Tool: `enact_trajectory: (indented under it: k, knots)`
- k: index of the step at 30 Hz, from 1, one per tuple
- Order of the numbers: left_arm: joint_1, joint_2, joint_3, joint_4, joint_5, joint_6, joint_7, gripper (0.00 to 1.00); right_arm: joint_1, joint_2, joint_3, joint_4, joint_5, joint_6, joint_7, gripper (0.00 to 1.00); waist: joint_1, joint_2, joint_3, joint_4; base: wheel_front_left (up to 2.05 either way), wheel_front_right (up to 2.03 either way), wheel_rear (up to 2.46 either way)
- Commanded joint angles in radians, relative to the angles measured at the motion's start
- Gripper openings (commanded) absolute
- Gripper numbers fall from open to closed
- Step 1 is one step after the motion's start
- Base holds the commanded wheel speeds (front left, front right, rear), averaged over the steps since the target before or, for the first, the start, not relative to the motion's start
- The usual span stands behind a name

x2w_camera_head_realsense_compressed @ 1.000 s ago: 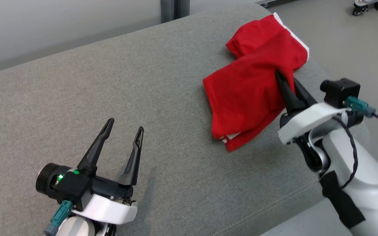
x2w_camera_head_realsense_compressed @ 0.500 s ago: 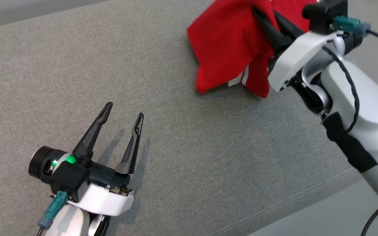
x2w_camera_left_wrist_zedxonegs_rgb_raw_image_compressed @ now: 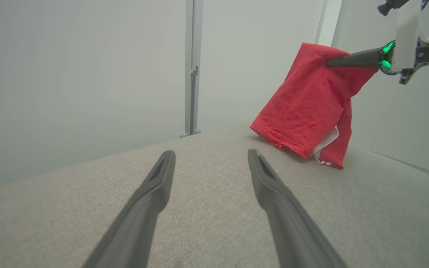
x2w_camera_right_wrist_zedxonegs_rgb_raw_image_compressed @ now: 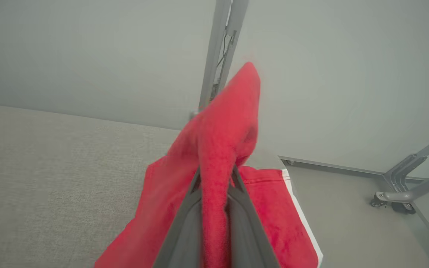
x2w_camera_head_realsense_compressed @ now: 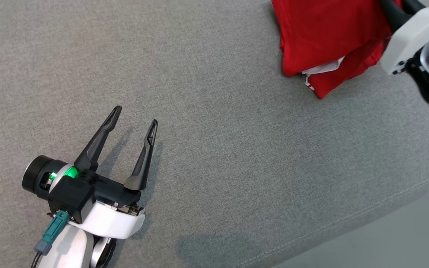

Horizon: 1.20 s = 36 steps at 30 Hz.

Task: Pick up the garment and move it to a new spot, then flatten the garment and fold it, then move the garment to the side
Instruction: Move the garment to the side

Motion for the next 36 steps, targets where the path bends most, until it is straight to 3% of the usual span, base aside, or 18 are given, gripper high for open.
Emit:
enact_trajectory:
  k: [1, 5, 13, 15, 16, 17, 26, 31, 36]
  knots:
    - [-0.033, 0.009, 0.027, -0.033, -0.001, -0.007, -0.005, 1.0, -0.014, -0.02, -0.001, 0.01, -0.004, 0.0, -0.019, 0.0, 0.0, 0.0, 0.011, -0.001, 0.0, 0.0, 0.0]
    - [-0.04, 0.019, 0.018, -0.035, -0.003, -0.007, -0.005, 1.0, -0.055, -0.009, 0.01, 0.121, -0.053, 0.0, -0.054, 0.0, 0.0, 0.0, 0.033, -0.006, 0.0, 0.0, 0.0]
    - [-0.055, 0.028, 0.008, -0.038, -0.027, -0.007, -0.005, 1.0, -0.142, 0.044, -0.067, 0.387, -0.147, 0.0, -0.135, 0.0, 0.0, 0.0, 0.073, 0.007, 0.0, 0.0, 0.0]
    - [-0.059, 0.032, 0.007, -0.04, -0.029, -0.007, -0.005, 1.0, -0.153, 0.039, -0.094, 0.419, -0.178, 0.0, -0.144, 0.32, 0.0, 0.0, 0.082, 0.012, 0.0, 0.0, 0.0]
    - [-0.061, 0.033, 0.008, -0.041, -0.031, -0.007, -0.005, 1.0, -0.152, 0.042, -0.119, 0.428, -0.184, 0.0, -0.147, 0.77, 0.0, 0.0, 0.087, 0.014, 0.0, 0.0, 0.0]
    - [-0.062, 0.033, 0.011, -0.041, -0.031, -0.007, -0.005, 1.0, -0.15, 0.044, -0.137, 0.433, -0.197, 0.0, -0.149, 1.0, 0.0, 0.0, 0.09, 0.016, 0.0, 0.0, 0.0]
    - [-0.072, 0.026, 0.015, -0.038, -0.037, -0.007, -0.005, 1.0, -0.126, 0.024, -0.306, 0.439, -0.369, 0.0, -0.152, 1.0, 0.0, 0.0, 0.09, 0.035, 0.0, 0.0, 0.0]
    - [-0.069, 0.01, 0.021, -0.03, -0.041, -0.007, -0.005, 1.0, -0.132, 0.101, -0.429, 0.418, -0.47, 0.0, -0.153, 1.0, 0.0, 0.0, 0.06, 0.047, 0.0, 0.0, 0.0]
    - [-0.062, -0.019, 0.036, -0.019, -0.047, -0.007, -0.005, 1.0, -0.037, 0.206, -0.536, 0.282, -0.503, 0.0, -0.153, 1.0, 0.0, 0.0, 0.014, 0.075, 0.0, 0.0, 0.0]
